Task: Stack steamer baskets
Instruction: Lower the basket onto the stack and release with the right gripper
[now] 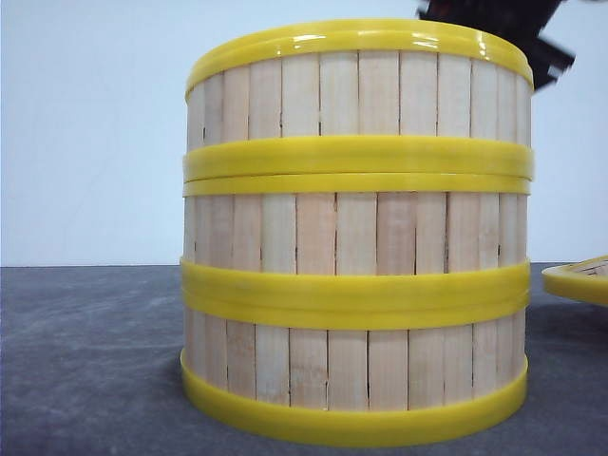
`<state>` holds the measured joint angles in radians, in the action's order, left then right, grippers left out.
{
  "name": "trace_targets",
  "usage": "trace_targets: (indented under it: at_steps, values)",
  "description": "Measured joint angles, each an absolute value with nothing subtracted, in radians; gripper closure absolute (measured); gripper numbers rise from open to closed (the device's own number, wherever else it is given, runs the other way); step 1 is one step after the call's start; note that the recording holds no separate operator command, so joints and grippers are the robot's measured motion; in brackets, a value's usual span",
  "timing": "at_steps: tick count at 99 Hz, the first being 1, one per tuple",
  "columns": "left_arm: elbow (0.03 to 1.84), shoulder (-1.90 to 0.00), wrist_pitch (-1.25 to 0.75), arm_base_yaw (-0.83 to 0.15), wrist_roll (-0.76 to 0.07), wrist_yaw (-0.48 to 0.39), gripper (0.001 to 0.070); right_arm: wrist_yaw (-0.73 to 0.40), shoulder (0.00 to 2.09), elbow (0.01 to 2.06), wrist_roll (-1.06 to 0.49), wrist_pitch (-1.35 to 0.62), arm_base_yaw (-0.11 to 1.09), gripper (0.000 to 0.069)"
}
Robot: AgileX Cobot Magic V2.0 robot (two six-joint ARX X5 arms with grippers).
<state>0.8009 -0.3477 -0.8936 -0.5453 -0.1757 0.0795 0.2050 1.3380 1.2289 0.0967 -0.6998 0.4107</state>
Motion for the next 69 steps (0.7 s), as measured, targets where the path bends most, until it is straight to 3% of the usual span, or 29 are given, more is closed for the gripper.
trace_targets:
  at_steps: [17,44,69]
  values:
    - [0.801,-0.348,-0.894,-0.545,-0.176,0.08,0.0278,0.173,1.219,1.252,0.115,-0.694,0.396,0.0395]
    - [0.801,-0.348,-0.895,-0.545,-0.176,0.079,0.0278,0.003,1.064,1.253,0.138,-0.839,0.335,0.0395]
    - [0.801,-0.348,-0.896,-0.545,-0.176,0.08,0.0278,-0.002,1.095,1.254,0.128,-0.98,0.193,0.0394]
